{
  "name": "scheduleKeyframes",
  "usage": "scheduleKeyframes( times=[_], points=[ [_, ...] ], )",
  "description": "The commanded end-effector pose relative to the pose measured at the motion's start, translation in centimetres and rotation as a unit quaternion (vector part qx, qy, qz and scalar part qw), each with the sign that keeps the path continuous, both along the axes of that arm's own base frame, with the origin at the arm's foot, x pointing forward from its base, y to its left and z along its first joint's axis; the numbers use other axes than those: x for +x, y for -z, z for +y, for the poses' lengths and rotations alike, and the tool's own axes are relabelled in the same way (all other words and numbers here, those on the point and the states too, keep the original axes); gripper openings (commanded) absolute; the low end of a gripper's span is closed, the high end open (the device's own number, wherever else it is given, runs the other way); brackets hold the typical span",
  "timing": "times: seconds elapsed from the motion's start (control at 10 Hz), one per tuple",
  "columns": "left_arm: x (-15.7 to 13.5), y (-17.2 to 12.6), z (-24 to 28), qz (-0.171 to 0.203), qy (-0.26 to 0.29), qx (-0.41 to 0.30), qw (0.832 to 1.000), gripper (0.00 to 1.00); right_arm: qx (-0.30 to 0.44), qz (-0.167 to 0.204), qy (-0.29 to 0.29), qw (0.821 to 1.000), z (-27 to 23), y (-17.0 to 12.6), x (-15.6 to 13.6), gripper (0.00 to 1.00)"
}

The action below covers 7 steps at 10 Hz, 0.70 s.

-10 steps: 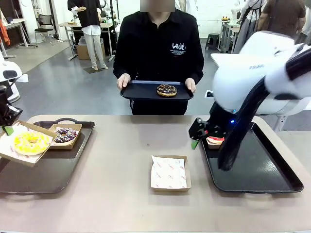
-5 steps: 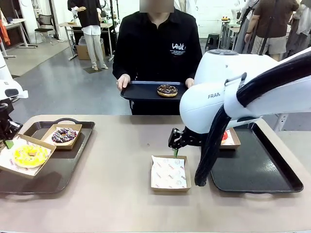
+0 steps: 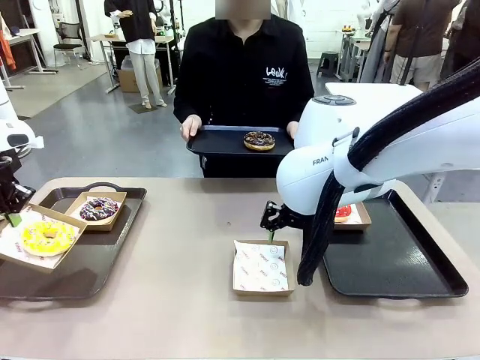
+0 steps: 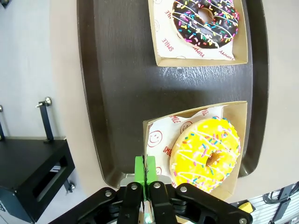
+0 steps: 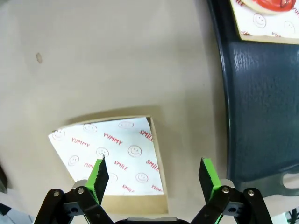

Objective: Individually package the donuts and arrange them on the tray.
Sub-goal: Place the picked Paper togo box on the Handle tray while simultaneously picking up another Paper togo box from the table with the other hand.

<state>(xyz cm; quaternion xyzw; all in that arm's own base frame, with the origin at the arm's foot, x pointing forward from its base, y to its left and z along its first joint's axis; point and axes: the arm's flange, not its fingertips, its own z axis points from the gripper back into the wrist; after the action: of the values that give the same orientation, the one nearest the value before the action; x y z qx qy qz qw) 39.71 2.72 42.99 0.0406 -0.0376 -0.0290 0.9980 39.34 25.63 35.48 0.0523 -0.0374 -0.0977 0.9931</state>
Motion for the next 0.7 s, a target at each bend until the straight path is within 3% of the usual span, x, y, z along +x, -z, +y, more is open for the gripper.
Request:
scheduleKeyframes(
  times=[0.0, 0.1, 0.6],
  points=[
    [-0.21, -0.26, -0.11, 0.003, 0.001, 0.001, 1.0, 0.01, 0.031, -0.033, -0.021, 0.999, 0.5, -0.53, 0.5, 1.0],
    [-0.21, -0.26, -0.11, 0.003, 0.001, 0.001, 1.0, 0.01, 0.0, 0.0, 0.0, 1.0, 0.0, 0.0, 0.0, 1.0],
    [-0.21, -0.26, -0.11, 0.003, 0.001, 0.001, 1.0, 0.01, 0.005, -0.003, -0.003, 1.0, -0.09, -0.07, 0.26, 1.0]
  ],
)
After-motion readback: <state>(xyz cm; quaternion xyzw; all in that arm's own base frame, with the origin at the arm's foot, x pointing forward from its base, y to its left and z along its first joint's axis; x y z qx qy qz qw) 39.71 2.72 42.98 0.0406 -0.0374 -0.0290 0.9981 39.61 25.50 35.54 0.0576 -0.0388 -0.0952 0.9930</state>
